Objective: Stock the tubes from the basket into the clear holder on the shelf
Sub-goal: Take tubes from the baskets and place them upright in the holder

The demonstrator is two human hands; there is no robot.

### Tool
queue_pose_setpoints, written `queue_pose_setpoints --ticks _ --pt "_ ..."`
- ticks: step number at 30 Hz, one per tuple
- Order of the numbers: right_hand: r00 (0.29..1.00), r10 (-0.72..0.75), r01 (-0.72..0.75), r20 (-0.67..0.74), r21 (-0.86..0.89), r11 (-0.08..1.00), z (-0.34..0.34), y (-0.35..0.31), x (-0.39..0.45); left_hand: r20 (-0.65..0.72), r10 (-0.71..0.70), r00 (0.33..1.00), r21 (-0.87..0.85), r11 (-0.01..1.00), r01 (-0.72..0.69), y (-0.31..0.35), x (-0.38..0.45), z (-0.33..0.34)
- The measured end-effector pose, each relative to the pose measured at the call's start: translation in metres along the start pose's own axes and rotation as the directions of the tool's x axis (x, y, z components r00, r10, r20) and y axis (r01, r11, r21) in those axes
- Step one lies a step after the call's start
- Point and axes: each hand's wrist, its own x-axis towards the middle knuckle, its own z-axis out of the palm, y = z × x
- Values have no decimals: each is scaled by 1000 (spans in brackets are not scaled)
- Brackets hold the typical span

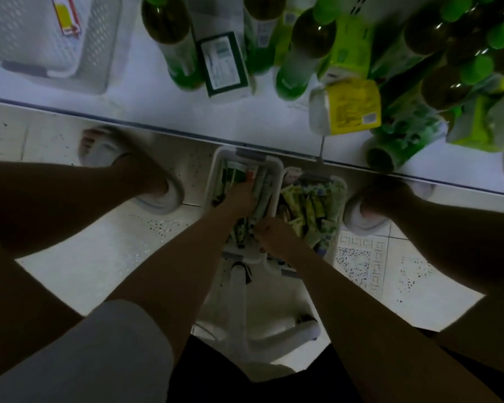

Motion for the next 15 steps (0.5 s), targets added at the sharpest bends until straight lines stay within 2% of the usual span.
queue_pose_setpoints --ticks 2,5,6,11,13,15 --pt "999 28 -29 27 35 999 7 0 -3 -53 -48 997 -44 998 45 -6 10 7" --pt "999 27 -28 24 46 999 12 1 -3 -133 -17 991 224 974 47 -6 12 8" --pt "1000 25 -26 14 63 998 11 1 -3 -155 -19 988 243 968 56 -6 12 8" --pt "999 23 -19 -29 147 989 7 4 -1 -44 -102 994 253 961 110 -9 1 14" --pt "999 29 -25 -28 132 991 6 6 1 -68 -87 994 226 969 101 -16 -6 18" --pt "998 16 -8 -59 125 992 5 6 4 -128 -72 989 123 989 87 -24 -10 18"
